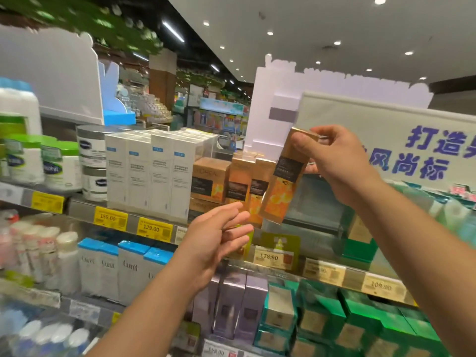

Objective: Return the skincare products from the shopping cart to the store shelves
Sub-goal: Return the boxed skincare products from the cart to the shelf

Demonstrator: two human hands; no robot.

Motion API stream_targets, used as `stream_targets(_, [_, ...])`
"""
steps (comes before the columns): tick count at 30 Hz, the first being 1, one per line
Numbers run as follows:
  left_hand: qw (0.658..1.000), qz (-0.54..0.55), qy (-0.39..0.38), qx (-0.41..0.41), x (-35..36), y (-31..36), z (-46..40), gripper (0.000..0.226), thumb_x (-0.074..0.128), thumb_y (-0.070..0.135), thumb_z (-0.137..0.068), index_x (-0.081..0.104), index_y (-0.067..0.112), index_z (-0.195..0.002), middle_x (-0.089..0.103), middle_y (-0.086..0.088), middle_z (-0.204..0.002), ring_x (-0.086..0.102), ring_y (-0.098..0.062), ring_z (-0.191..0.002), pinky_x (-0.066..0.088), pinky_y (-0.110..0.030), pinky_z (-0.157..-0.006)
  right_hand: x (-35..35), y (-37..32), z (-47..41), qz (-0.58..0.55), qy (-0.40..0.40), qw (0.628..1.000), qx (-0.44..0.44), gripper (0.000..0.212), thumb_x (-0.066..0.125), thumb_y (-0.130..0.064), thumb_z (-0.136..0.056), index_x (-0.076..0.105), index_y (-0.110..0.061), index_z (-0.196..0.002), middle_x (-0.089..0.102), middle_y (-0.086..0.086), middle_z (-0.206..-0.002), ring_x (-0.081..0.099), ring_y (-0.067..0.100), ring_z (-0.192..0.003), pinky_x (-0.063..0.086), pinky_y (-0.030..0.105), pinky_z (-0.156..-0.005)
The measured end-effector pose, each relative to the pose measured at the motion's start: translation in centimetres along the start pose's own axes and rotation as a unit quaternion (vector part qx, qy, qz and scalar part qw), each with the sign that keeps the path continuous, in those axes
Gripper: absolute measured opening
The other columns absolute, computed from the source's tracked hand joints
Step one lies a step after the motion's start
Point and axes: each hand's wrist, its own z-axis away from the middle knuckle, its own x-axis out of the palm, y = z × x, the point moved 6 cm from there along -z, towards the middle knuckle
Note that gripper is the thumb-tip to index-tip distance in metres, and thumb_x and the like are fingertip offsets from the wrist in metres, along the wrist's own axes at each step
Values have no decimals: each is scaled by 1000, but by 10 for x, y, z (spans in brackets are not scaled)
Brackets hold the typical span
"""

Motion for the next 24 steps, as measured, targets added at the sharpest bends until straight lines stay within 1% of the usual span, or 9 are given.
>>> stream_targets(2, [1000,1,15,8,-7,4,-2,25,62,22,-101,70,14,-123,78,-7,-111,76,-27,-101,60,-40,-89,8,7,-2,12,-10,1000,6,49,81,-33,-88,57,-14,-127,66,2,-110,70,16,-98,62,35,-68])
stream_targets(6, [999,-3,49,15,-18,7,-5,22,63,25,-100,73,16,-117,79,-4,-109,75,-29,-103,60,-43,-91,22,24,-2,44,-33,998,20,45,81,-35,-87,58,-21,-123,65,2,-114,68,14,-99,65,40,-74])
stream_targets(11, [997,-16,68,17,-24,5,-5,21,63,26,-99,74,15,-114,79,-3,-105,73,-30,-107,60,-44,-93,35,41,1,59,-69,996,20,44,81,-33,-88,59,-22,-125,64,-1,-114,65,12,-100,55,21,-57])
stream_targets(13, [997,-21,70,17,-26,5,-5,22,64,27,-98,74,15,-113,79,-4,-105,73,-31,-108,60,-46,-94,39,46,3,66,-77,995,19,45,81,-33,-87,60,-22,-125,65,-2,-114,65,13,-101,55,20,-56])
stream_targets(15, [997,-27,72,20,-26,5,-5,22,64,28,-98,74,15,-113,79,-4,-105,72,-31,-108,59,-46,-95,41,52,4,78,-77,994,17,47,83,-34,-86,61,-22,-125,68,-3,-113,67,13,-101,60,25,-61])
stream_targets(19, [996,-44,69,32,-22,8,-5,20,62,26,-99,74,16,-110,79,-5,-103,72,-31,-108,58,-46,-96,44,59,10,91,-62,994,6,53,84,-37,-83,63,-22,-129,70,-8,-112,67,10,-102,63,35,-81])
stream_targets(21, [995,-56,68,48,-19,13,-5,19,61,24,-100,74,15,-111,79,-7,-104,73,-31,-107,58,-48,-97,45,60,13,90,-55,994,-7,53,84,-34,-84,61,-24,-131,68,-11,-113,66,6,-99,60,30,-83])
stream_targets(23, [993,-74,65,71,-16,23,-5,19,59,20,-102,73,14,-111,78,-9,-103,74,-31,-105,59,-47,-96,47,65,19,90,-59,994,-9,54,85,-29,-85,55,-29,-131,67,-14,-112,67,2,-92,58,22,-78])
stream_targets(24, [991,-87,62,86,-14,29,-4,18,58,18,-102,73,14,-111,79,-9,-102,74,-30,-104,59,-45,-95,48,72,21,88,-65,994,3,60,86,-28,-83,53,-30,-133,68,-13,-111,69,3,-90,60,24,-78])
